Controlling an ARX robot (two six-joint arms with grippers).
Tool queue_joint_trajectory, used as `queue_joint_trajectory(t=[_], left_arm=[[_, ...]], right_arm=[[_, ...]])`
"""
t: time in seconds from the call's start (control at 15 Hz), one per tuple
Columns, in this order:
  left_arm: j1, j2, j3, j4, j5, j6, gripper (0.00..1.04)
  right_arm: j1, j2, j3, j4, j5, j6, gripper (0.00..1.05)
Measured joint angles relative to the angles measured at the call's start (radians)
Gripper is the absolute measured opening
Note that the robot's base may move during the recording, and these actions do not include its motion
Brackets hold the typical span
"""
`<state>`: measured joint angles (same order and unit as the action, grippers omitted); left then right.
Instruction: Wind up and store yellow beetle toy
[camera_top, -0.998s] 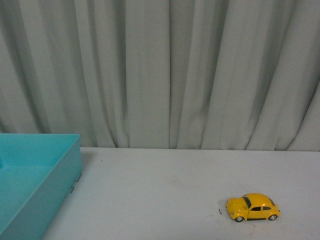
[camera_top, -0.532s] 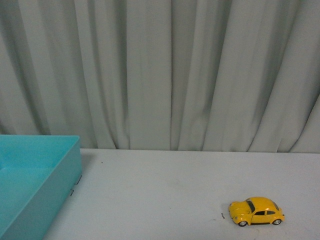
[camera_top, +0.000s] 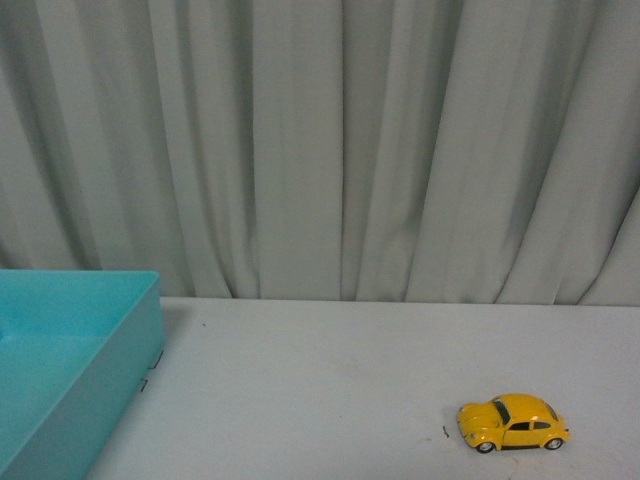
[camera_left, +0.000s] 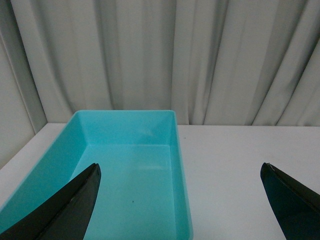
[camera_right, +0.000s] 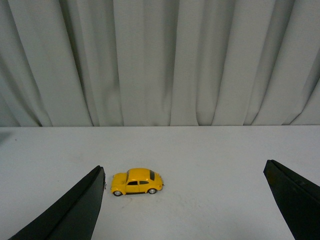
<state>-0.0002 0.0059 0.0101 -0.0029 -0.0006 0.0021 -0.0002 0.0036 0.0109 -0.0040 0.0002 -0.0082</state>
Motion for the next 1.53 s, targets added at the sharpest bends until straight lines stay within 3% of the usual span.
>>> queue_joint_trajectory(t=[0.2, 0.27, 0.33, 0.6, 0.73, 0.86, 1.06, 1.26, 1.4, 1.53], left_arm=[[0.0, 0.0, 0.0, 0.0, 0.0, 0.0, 0.98], [0.0, 0.0, 0.0, 0.0, 0.0, 0.0, 0.98], [0.0, 0.0, 0.0, 0.0, 0.0, 0.0, 0.98], [0.0, 0.0, 0.0, 0.0, 0.0, 0.0, 0.98], [0.0, 0.0, 0.0, -0.002, 0.0, 0.0, 0.98], [0.0, 0.0, 0.0, 0.0, 0.0, 0.0, 0.98], [0.0, 0.0, 0.0, 0.0, 0.0, 0.0, 0.98], [0.0, 0.0, 0.0, 0.0, 0.0, 0.0, 0.98], [0.0, 0.0, 0.0, 0.0, 0.0, 0.0, 0.98], [0.0, 0.0, 0.0, 0.0, 0.0, 0.0, 0.98]], right_arm=[[0.0, 0.0, 0.0, 0.0, 0.0, 0.0, 0.98], [-0.019, 0.013, -0.003, 0.081, -0.011, 0.01, 0.98], [-0.143, 0.103, -0.005, 0.275, -0.106, 0.024, 0.98], [-0.34, 0.381, -0.003, 0.549, -0.248, 0.051, 0.98], [-0.56, 0.855, 0.018, 0.987, -0.409, 0.093, 0.98], [-0.649, 1.251, 0.18, 1.263, -0.442, 0.148, 0.98], [-0.584, 1.6, 0.441, 1.222, -0.433, 0.21, 0.98], [-0.508, 1.791, 0.767, 1.025, -0.534, 0.187, 0.98], [-0.448, 1.917, 0.981, 0.784, -0.657, 0.067, 0.98], [-0.394, 1.972, 1.133, 0.528, -0.768, -0.145, 0.98]])
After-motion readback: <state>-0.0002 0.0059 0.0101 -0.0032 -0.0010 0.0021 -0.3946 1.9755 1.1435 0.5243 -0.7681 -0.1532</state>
